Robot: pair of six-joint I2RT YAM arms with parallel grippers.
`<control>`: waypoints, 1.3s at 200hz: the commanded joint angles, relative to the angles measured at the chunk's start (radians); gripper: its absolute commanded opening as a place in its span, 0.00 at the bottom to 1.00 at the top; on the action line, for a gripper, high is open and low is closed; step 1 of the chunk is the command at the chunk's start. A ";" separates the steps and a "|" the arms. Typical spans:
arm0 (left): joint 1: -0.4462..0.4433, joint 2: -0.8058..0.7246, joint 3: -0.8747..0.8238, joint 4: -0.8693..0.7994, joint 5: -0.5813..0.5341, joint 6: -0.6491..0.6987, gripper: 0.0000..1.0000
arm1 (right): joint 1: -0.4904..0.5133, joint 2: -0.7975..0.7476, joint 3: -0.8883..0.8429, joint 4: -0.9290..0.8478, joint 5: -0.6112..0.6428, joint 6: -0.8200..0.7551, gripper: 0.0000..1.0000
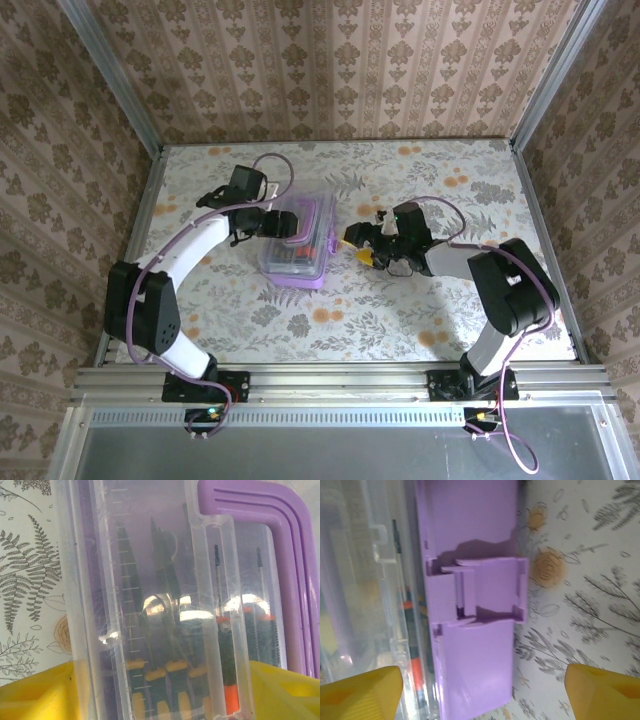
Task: Pack the tool kit
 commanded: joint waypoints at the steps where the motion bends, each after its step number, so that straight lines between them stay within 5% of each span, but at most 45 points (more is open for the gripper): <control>1: 0.015 0.076 -0.090 -0.056 0.068 0.021 0.68 | 0.007 0.038 -0.004 0.160 -0.066 0.061 0.86; 81: 0.042 0.079 -0.099 -0.053 0.078 0.036 0.66 | 0.011 0.181 0.036 0.406 -0.135 0.204 0.89; 151: 0.055 0.094 -0.098 -0.107 -0.065 0.037 0.59 | 0.008 0.218 0.024 0.437 -0.102 0.237 0.91; 260: 0.087 0.083 -0.125 -0.089 -0.005 0.042 0.58 | 0.035 0.317 0.119 0.578 -0.135 0.337 0.92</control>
